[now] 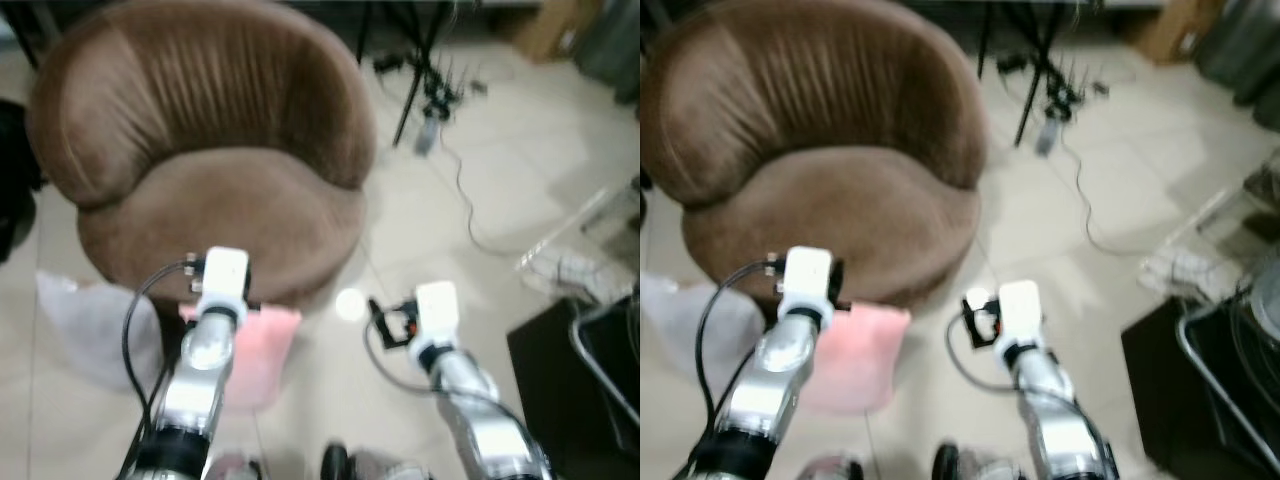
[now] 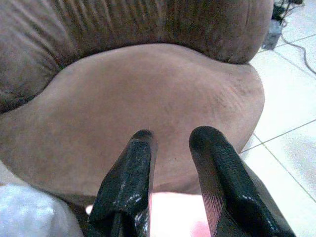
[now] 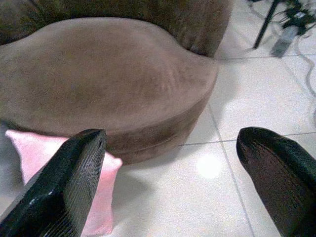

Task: Move the pillow to the sofa from floor

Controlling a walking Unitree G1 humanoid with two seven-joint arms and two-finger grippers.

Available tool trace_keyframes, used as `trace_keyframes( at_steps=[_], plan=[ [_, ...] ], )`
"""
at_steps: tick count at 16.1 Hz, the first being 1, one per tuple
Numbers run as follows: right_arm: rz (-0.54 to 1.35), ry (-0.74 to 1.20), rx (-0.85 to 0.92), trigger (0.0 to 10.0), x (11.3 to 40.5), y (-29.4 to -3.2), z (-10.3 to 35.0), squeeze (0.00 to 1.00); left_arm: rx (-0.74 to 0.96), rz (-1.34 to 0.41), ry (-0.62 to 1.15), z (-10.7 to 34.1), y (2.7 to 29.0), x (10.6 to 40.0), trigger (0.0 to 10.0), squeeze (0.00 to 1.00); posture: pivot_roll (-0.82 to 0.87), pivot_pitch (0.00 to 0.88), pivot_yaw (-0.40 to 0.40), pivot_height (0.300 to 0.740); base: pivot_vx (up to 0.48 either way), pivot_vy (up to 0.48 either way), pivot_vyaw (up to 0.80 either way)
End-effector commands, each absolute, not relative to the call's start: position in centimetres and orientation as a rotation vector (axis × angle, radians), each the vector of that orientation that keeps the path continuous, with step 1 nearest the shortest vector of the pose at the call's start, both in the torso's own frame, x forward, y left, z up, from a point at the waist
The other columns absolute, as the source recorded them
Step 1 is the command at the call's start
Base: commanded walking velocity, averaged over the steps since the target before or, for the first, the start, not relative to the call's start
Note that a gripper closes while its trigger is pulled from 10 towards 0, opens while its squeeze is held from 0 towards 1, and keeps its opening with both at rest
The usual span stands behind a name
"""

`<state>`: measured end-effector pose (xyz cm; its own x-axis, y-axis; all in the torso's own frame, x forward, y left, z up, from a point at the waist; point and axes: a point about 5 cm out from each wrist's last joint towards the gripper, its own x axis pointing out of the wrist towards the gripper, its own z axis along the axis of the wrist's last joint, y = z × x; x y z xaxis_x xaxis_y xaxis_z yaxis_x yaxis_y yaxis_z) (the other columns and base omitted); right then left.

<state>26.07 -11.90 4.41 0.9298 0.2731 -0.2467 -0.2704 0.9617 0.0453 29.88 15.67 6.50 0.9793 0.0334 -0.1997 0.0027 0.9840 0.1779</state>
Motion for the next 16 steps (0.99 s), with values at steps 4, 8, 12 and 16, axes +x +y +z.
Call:
trace_keyframes(
  at_steps=[4,8,12,16],
  plan=[
    [0.257,0.227,0.005,10.0,26.2,-12.8,4.7,0.57,0.153,0.022,0.219,6.3,15.4,29.9,10.0,0.00,-0.06,0.171,-0.085,0.740,0.000,0.000,0.00],
    [0.249,0.205,-0.013,10.0,26.3,-13.4,4.9,0.59,0.130,0.006,0.212,6.5,15.3,30.2,10.0,0.00,-0.07,0.166,-0.078,0.740,0.000,0.000,0.00],
    [0.248,0.192,-0.015,10.0,26.1,-13.5,4.9,0.60,0.103,-0.003,0.211,6.6,15.2,30.3,10.0,0.00,-0.08,0.159,-0.074,0.740,0.000,0.153,0.00],
    [0.238,0.187,-0.012,10.0,26.0,-13.6,4.9,0.59,0.127,-0.006,0.208,6.6,15.0,30.5,10.0,0.00,-0.09,0.144,-0.070,0.740,0.000,0.000,0.00]
  ],
)
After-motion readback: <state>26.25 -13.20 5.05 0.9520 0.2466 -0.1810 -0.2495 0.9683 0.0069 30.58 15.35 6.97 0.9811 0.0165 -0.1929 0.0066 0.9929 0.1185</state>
